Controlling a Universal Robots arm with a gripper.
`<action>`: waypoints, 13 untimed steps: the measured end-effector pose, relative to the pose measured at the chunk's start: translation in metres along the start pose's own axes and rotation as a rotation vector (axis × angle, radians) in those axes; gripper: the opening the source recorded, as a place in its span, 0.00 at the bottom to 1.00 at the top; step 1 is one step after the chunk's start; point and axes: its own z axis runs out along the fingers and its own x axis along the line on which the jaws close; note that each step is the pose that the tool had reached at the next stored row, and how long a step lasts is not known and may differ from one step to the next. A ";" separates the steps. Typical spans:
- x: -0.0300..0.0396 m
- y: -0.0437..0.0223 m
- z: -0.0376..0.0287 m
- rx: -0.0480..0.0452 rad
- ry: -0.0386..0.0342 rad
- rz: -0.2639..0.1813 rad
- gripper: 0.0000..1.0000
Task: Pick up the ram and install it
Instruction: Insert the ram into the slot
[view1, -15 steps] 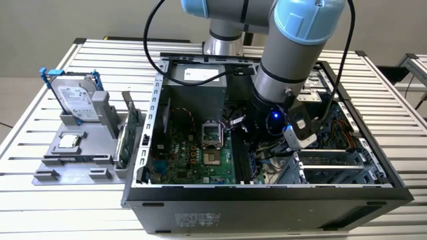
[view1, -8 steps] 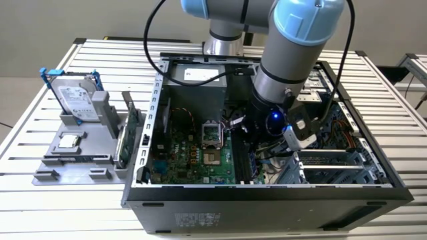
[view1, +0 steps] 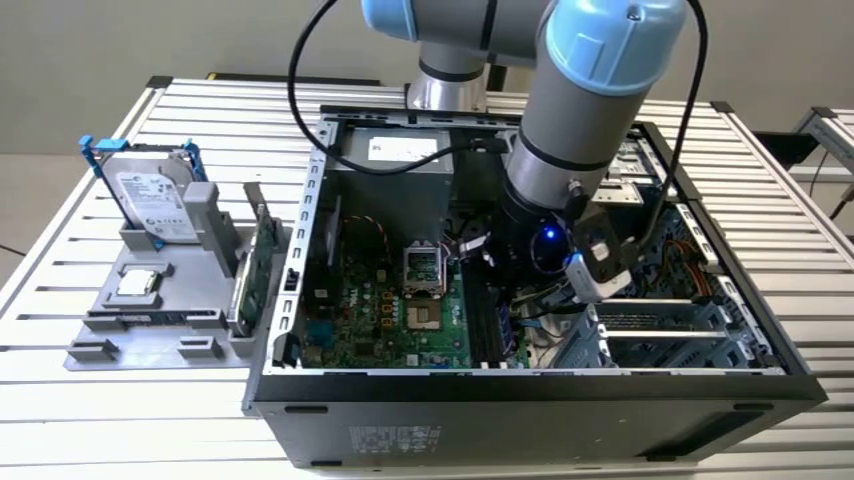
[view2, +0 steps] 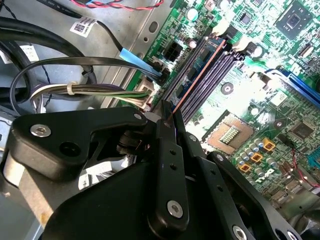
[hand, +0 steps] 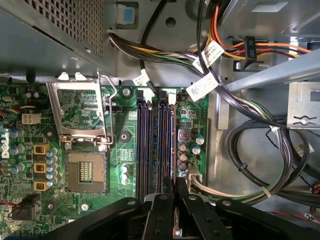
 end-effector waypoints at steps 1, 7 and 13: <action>0.0000 0.0001 0.0005 -0.0001 -0.0001 0.000 0.00; -0.0005 0.0004 0.0028 0.0001 0.0001 0.001 0.00; -0.0005 0.0014 0.0034 0.0002 0.0000 0.001 0.00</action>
